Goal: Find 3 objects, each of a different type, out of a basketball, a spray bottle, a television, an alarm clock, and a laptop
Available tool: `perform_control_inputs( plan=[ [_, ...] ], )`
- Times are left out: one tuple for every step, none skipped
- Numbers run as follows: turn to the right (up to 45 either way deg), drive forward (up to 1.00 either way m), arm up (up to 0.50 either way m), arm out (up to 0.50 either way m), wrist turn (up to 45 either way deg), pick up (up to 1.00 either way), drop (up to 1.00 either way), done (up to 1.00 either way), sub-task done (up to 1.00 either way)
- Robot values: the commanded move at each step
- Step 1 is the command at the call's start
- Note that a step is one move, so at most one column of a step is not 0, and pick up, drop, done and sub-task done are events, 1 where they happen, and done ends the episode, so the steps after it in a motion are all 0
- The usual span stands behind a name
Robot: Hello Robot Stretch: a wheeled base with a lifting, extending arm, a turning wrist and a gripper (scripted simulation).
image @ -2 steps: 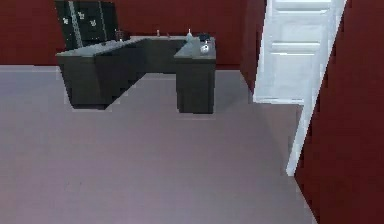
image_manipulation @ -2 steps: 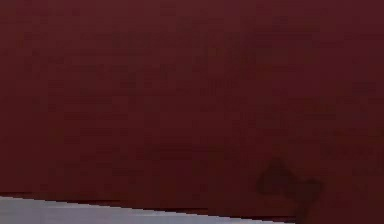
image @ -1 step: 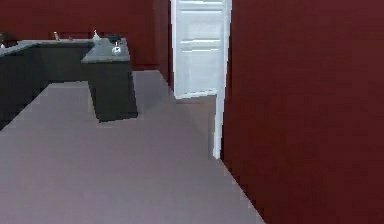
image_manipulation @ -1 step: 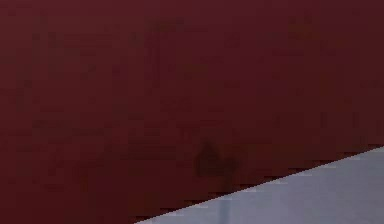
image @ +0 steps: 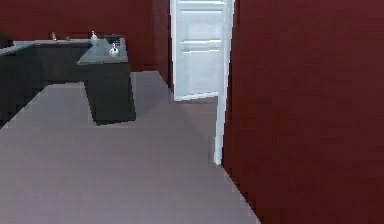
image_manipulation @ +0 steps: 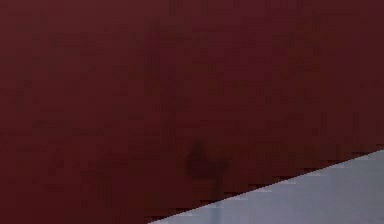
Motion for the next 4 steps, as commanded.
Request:
perform_control_inputs(
  plan=[
    [-45.0,0.0,0.0,0.0,0.0,0.0,0.0,0.0,0.0],
    [-9.0,0.0,0.0,0.0,0.0,0.0,0.0,0.0,0.0],
    [0.0,1.0,0.0,0.0,0.0,0.0,0.0,0.0,0.0],
    [-9.0,0.0,0.0,0.0,0.0,0.0,0.0,0.0,0.0]
  ],
)
